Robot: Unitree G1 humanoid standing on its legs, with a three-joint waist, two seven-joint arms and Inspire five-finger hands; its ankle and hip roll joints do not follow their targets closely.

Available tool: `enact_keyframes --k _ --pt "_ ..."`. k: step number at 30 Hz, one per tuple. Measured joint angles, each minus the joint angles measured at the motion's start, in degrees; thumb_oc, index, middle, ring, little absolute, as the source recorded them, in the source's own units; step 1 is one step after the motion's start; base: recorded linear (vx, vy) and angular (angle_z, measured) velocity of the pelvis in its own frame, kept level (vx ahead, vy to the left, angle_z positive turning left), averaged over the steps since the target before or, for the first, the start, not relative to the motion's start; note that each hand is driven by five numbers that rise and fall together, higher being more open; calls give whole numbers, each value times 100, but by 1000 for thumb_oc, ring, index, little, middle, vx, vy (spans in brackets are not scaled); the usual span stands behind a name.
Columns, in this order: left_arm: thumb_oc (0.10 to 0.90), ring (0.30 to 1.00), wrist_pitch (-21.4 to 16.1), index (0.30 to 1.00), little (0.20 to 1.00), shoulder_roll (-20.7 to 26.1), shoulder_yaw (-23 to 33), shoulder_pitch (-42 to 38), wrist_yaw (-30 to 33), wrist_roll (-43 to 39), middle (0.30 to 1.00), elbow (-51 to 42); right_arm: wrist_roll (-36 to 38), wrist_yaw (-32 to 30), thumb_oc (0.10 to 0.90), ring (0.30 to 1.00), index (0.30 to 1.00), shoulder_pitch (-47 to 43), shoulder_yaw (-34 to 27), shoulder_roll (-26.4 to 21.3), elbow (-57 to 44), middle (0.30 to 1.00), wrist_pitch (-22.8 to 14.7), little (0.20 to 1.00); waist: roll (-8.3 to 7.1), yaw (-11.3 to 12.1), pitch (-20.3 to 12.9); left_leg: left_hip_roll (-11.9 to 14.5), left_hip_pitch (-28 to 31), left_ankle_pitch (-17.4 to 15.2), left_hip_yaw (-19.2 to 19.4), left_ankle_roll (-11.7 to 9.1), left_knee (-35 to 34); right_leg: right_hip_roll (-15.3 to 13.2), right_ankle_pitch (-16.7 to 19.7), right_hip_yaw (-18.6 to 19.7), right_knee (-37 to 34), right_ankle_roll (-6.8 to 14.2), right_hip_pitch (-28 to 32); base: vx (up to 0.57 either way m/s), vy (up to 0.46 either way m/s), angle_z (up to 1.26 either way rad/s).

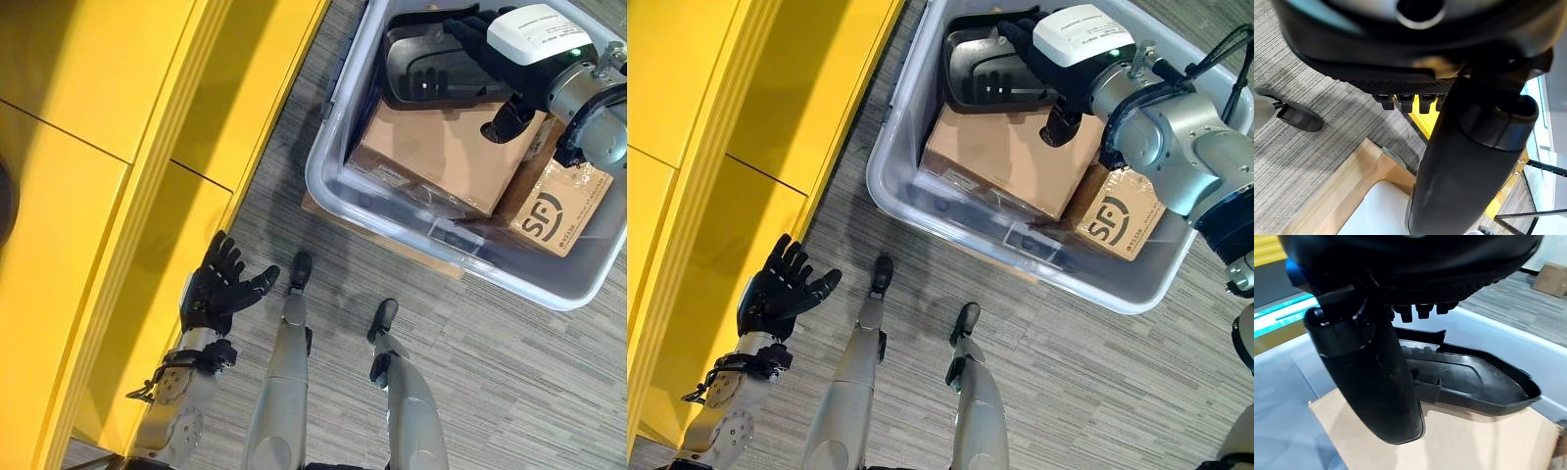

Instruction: Move parts from the plastic box to the shelf.

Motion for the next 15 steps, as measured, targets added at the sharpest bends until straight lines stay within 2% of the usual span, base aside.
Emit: enact_keyframes --k 6,9,15 --pt "900 1000 -11 1000 1000 0 -2 -16 0 -1 1000 -72 0 -23 900 1000 1000 -24 0 0 49 1000 59 1000 36 -16 -5 -25 -25 -1 6 2 0 -24 3 5 -38 28 -8 10 -5 0" --pt "900 1000 -41 1000 1000 -13 -13 -17 -1 -5 1000 -242 2 -70 900 1000 1000 -144 0 0 261 1000 111 1000 114 -11 -3 -45 -216 -24 -6 31 0 -48 12 1 13 52 -203 49 -22 2" --pt "900 1000 -46 1000 1000 -18 -13 -46 14 -7 1000 -236 3 -153 900 1000 1000 -208 5 29 512 1000 158 1000 121 23 -3 -125 -421 -17 -26 37 13 -115 -16 -7 5 100 -395 28 -10 4"
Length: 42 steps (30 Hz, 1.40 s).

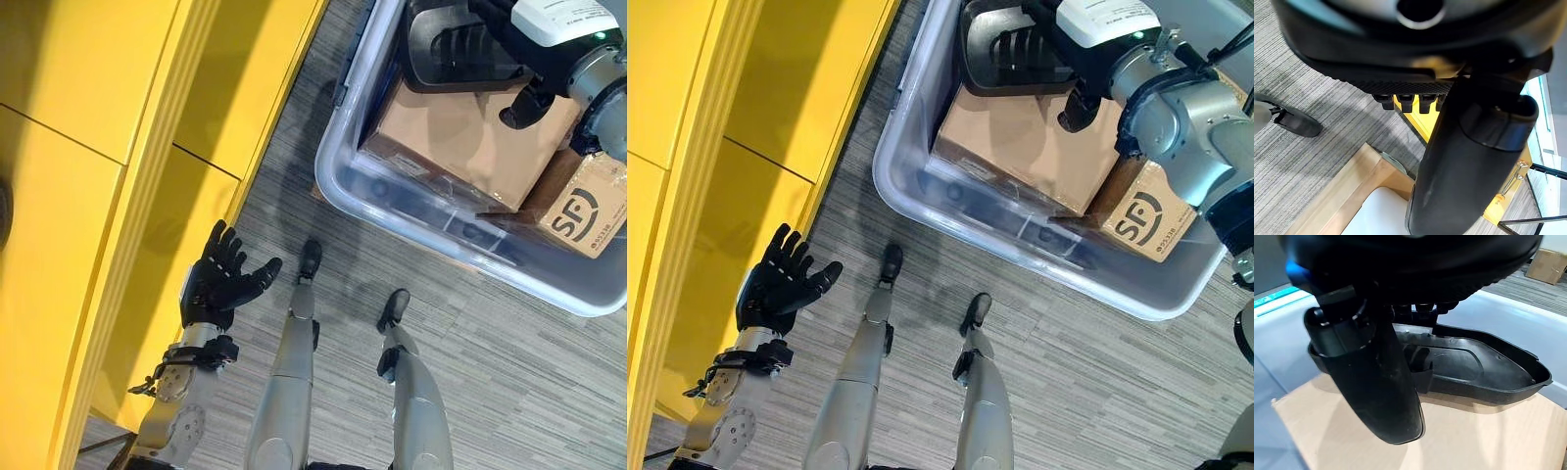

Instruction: Move parts from the plastic box to the shelf.

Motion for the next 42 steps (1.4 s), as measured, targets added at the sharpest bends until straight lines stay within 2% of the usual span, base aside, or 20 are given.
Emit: enact_keyframes --k 5,10,12,19,21,22,24,26,28,29,31,39,42 --pt "900 1000 -36 1000 1000 1 -43 -109 0 -5 1000 14 5 -97 900 1000 1000 31 -69 170 506 1000 34 1000 25 -9 -3 -45 -48 0 -10 1 19 -47 -18 -14 -11 28 -11 4 -1 5" --pt "900 1000 -113 1000 1000 -3 -115 -109 8 -11 1000 24 5 -152 900 1000 1000 14 -95 316 896 1000 53 1000 127 20 -9 -55 -214 1 -67 2 57 -47 -17 -49 25 28 -158 -1 5 2" --pt "900 1000 -131 1000 1000 -6 -119 -110 43 -11 1000 19 7 -285 900 1000 1000 -9 -176 549 1284 1000 47 1000 150 32 -15 -53 -389 1 -86 2 102 -45 -18 -47 103 28 -346 0 0 0" --pt "900 1000 -202 1000 1000 -11 -177 -115 112 -206 1000 13 3 -327 900 1000 1000 -43 -475 653 1699 1000 46 1000 178 86 -24 -96 -491 16 -96 19 135 -112 -86 -32 364 55 -542 11 -12 1" --pt "900 1000 -206 1000 1000 -25 -193 -125 115 -206 1000 18 3 -377 782 835 835 -44 -568 781 1926 835 63 835 177 83 -24 -126 -500 14 -97 14 142 -148 -175 5 531 42 -621 -18 11 4" --pt "900 1000 -216 1000 1000 -40 -192 -118 119 -207 1000 12 2 -373 629 621 621 -54 -578 783 1937 621 70 621 177 86 -26 -132 -504 4 -99 4 152 -163 -192 -10 557 40 -634 -81 61 6" --pt "900 1000 -222 1000 1000 -71 -206 -131 121 -207 1000 24 3 -390 414 319 319 52 -724 797 1953 319 69 319 177 79 -40 -152 -528 36 -98 26 170 -196 -219 -3 681 46 -700 21 -16 1" --pt "900 1000 -246 1000 1000 -98 -206 -134 122 -207 1000 10 3 -557 400 300 300 55 -785 824 1952 300 93 300 178 59 -41 -152 -581 -13 -97 -12 192 -197 -271 17 742 5 -774 -13 5 -3" --pt "900 1000 -245 1000 1000 -162 -226 -197 123 -206 1000 15 3 -765 400 300 300 57 -983 846 1931 300 163 300 190 54 -47 -153 -616 71 -94 51 194 -204 -244 22 787 21 -834 -40 20 0" --pt "900 1000 -246 1000 1000 -183 -218 -212 125 -206 1000 -8 5 -825 400 300 300 52 -970 851 1930 300 201 300 192 37 -48 -147 -614 5 -105 -23 196 -202 -295 17 829 -13 -838 -18 -4 4" --pt "900 1000 -247 1000 1000 -206 -223 -234 125 -206 1000 -10 -2 -818 400 300 300 55 -998 849 1923 300 202 300 193 55 -49 -148 -608 81 -102 42 198 -200 -261 17 829 16 -835 -37 16 1" --pt "900 1000 -249 1000 1000 -211 -220 -312 221 -207 1000 -18 -68 -838 400 300 300 98 -1052 863 1904 300 268 300 198 95 -51 -139 -557 83 -106 39 198 -187 -234 6 783 24 -767 -4 -3 0" --pt "900 1000 -244 1000 1000 -212 -227 -317 217 -206 1000 27 -70 -801 400 300 300 189 -1045 889 1855 300 272 300 201 102 -49 -133 -404 85 -109 39 198 -164 -179 -14 651 46 -542 -10 -12 0"
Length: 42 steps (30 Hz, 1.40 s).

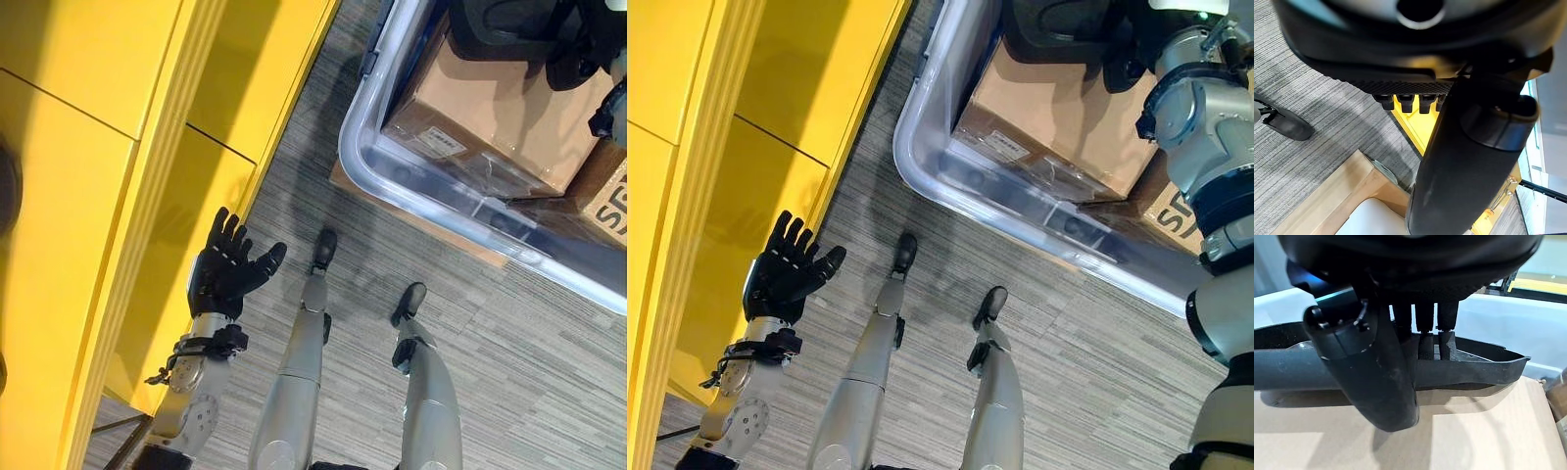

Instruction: Move parts from the plastic box to the shelf.

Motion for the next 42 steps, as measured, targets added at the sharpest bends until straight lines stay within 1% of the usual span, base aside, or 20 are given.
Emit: enact_keyframes --k 7,9,12,14,17,19,20,21,23,25,26,27,28,30,32,34,36,37,39,42 --pt "900 1000 4 1000 1000 2 7 -20 -4 1 1000 24 -149 234 400 300 300 560 87 20 -619 300 0 300 1 5 0 30 491 -2 -28 0 -35 83 186 -131 -490 6 741 -16 -37 2" --pt "900 1000 14 1000 1000 5 10 -20 -10 1 1000 31 -150 305 400 300 300 751 44 -89 -848 300 17 300 0 13 2 36 683 -6 -18 -5 -115 105 279 -135 -662 24 966 -16 -47 -1" --pt "900 1000 38 1000 1000 13 20 -24 -10 1 1000 89 -152 460 400 300 300 1152 33 -166 -1206 300 -90 300 -5 11 3 32 1097 -10 -24 -4 -219 129 380 -174 -967 31 1478 2 -26 1" --pt "900 1000 40 1000 1000 22 88 -5 -21 3 1000 64 -152 612 400 300 300 1456 18 -336 -1745 300 -137 300 -14 15 -3 57 1334 -11 -33 -4 -280 187 484 -215 -1219 19 1810 26 -42 0" --pt "900 1000 62 1000 1000 40 118 -20 -36 2 1000 49 -145 717 400 300 300 1685 -66 -545 -2173 300 -251 300 -34 -2 -3 115 1559 -19 -33 -9 -335 270 606 -259 -1458 -17 2123 16 -30 -1" --pt "900 1000 91 1000 1000 44 146 7 -51 2 1000 31 -127 771 400 300 300 1836 -235 -641 -2392 300 -345 300 -92 -10 -14 162 1730 -17 -26 -13 -399 321 663 -257 -1595 -48 2311 20 -42 -6" --pt "900 1000 176 1000 1000 52 206 27 -86 2 1000 5 -113 835 400 300 300 1915 -247 -772 -2654 300 -285 300 -130 -8 6 183 1852 -15 1 -18 -458 337 675 -243 -1646 -59 2420 14 -33 -6" --pt "900 1000 206 1000 1000 63 258 62 -127 3 1000 21 -118 910 400 300 300 2038 -318 -831 -2833 300 -302 300 -181 16 -11 178 1930 1 -3 -21 -485 340 678 -260 -1679 -57 2503 15 -13 -3" --pt "900 1000 180 1000 1000 170 364 195 -167 4 1000 2 -17 926 400 300 300 2483 -732 -833 -3093 300 -478 300 -421 -18 -242 224 2006 -54 -18 -68 -537 384 671 -268 -1800 -80 2591 28 -23 -4" --pt "900 1000 251 1000 1000 287 365 118 -218 6 1000 2 50 969 400 300 300 2525 -899 -888 -3154 300 -488 300 -501 -69 -280 253 2042 -54 -17 -78 -528 427 701 -277 -1830 -113 2661 37 -30 1" --pt "900 1000 361 1000 1000 285 459 91 -270 8 1000 12 86 1088 400 300 300 2563 -946 -1040 -3346 300 -417 300 -535 -70 -253 252 2209 -41 -1 -79 -535 425 710 -280 -1846 -119 2824 20 -18 3" --pt "900 1000 388 1000 1000 286 489 113 -276 9 1000 34 86 1141 400 300 300 2739 -1107 -1078 -3440 300 -469 300 -561 -48 -287 248 2297 -43 -2 -79 -552 413 707 -283 -1887 -115 2922 0 0 0" --pt "900 1000 423 1000 1000 329 506 187 -286 16 1000 32 178 1153 400 300 300 3008 -1360 -1162 -3607 300 -519 300 -640 -63 -395 237 2439 -59 10 -78 -624 410 708 -291 -2018 -113 3083 0 0 0" --pt "900 1000 428 1000 1000 400 572 222 -366 87 1000 29 336 1172 400 300 300 3207 -1818 -1221 -3799 300 -595 300 -671 -93 -442 280 2506 -80 26 -98 -663 452 733 -286 -2064 -134 3143 29 7 -5" --pt "900 1000 456 1000 1000 516 739 288 -429 337 1000 16 532 1218 400 300 300 3237 -2107 -1317 -4005 300 -613 300 -670 -135 -443 316 2549 -71 35 -116 -694 482 746 -275 -2048 -152 3148 36 0 -9" --pt "900 1000 556 1000 1000 508 865 291 -403 570 1000 27 648 1248 400 300 300 3379 -2317 -1430 -4177 300 -650 300 -663 -152 -446 323 2631 -74 35 -120 -707 483 752 -268 -2063 -156 3228 18 -2 -3" --pt "900 1000 554 1000 1000 503 879 285 -407 783 1000 13 782 1328 400 300 300 3693 -2695 -1451 -4304 300 -706 300 -662 -135 -447 322 2656 -85 36 -128 -709 485 751 -263 -2068 -156 3258 43 16 -1" --pt "900 1000 592 1000 1000 499 905 260 -400 903 1000 23 880 1383 400 300 300 3742 -2733 -1477 -4359 300 -703 300 -656 -167 -442 322 2712 -82 89 -124 -713 479 760 -243 -2066 -163 3296 31 19 -6" --pt "900 1000 670 1000 1000 511 916 254 -400 1056 1000 23 985 1480 400 300 300 3940 -2822 -1484 -4476 300 -734 300 -657 -146 -443 316 2880 -66 145 -109 -726 454 763 -243 -2081 -160 3438 15 11 -8" --pt "900 1000 642 1000 1000 535 1068 221 -396 1409 1000 -2 1069 1564 400 300 300 4148 -2944 -1485 -4636 300 -769 300 -657 -178 -488 329 3118 -92 194 -119 -825 447 759 -171 -2135 -156 3611 -1 13 -13"
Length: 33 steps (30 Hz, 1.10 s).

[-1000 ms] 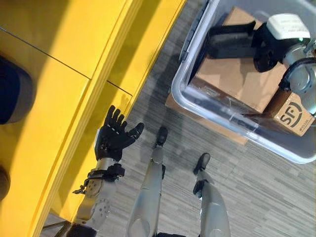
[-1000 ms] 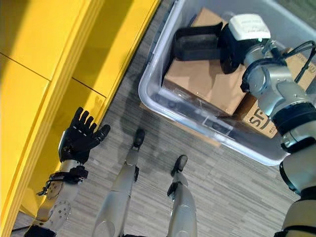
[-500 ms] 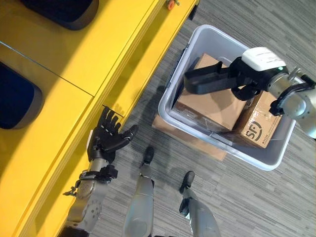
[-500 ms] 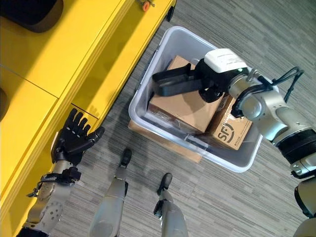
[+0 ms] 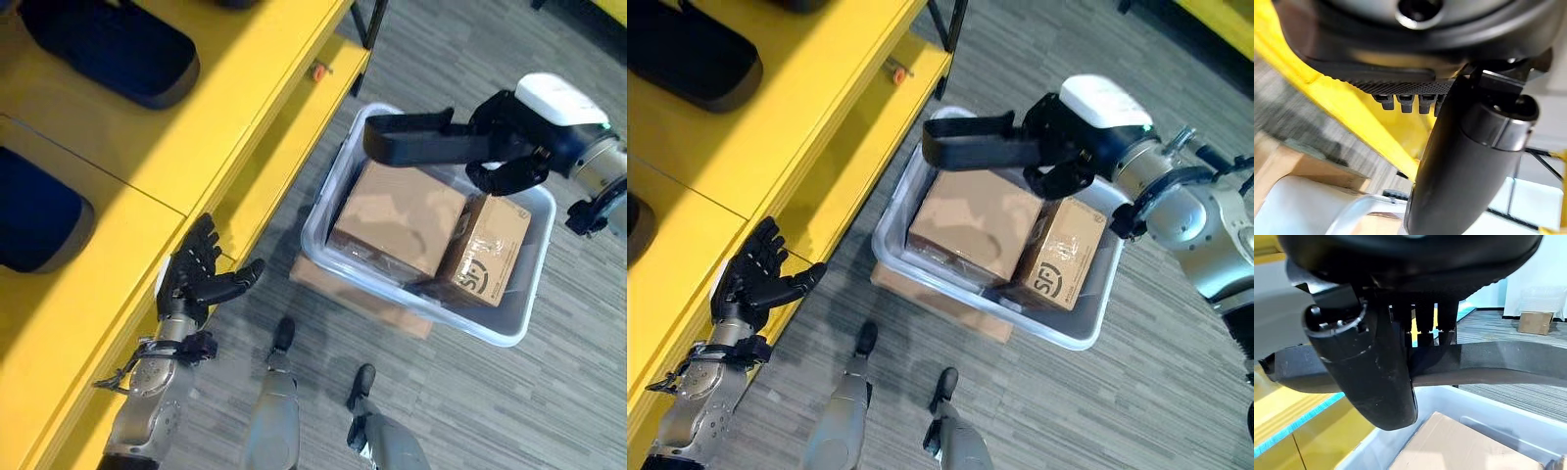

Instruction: Move parts from the plastic box to the shelf.

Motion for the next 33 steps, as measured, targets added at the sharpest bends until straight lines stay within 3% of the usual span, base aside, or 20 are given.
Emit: enact_keyframes --k 3,8,18,23,27,33 --pt "900 1000 -12 1000 1000 390 234 -202 39 674 1000 -18 139 107 400 300 300 78 -81 0 -28 300 -19 300 -1 -8 -14 72 218 -15 131 -3 -39 33 18 130 19 -20 117 17 13 -22" --pt "900 1000 -204 1000 1000 676 557 -401 300 1754 1000 -278 290 124 400 300 300 224 -203 2 -37 300 -96 300 -2 -207 -306 102 345 -66 227 -17 -82 38 15 231 -9 -19 179 16 7 -11" --pt "900 1000 -385 1000 1000 1267 547 -946 702 3350 1000 -463 357 252 400 300 300 230 -209 13 -268 300 -286 300 55 -506 -494 182 539 -83 342 -41 -95 97 14 360 -10 -22 294 5 -9 -7" --pt "900 1000 -460 1000 1000 1313 528 -962 929 4000 1000 -740 470 275 400 300 300 229 -209 19 -280 300 -398 300 72 -617 -534 232 733 -99 392 -59 -172 130 -2 418 -12 -47 416 17 -15 -7" --pt "900 1000 -497 1000 1000 1893 318 -1341 1056 4692 1000 -917 584 276 400 300 300 225 -194 120 -309 300 -423 300 91 -661 -566 291 909 -108 474 -78 -193 171 0 522 -13 -62 537 7 -30 -10" --pt "900 1000 -740 1000 1000 2214 -352 -1651 1130 5233 1000 -1092 695 275 400 300 300 168 97 270 -462 300 -524 300 276 -929 -1207 391 1048 -114 552 -143 -327 254 -42 620 -16 -126 562 8 -13 -8"
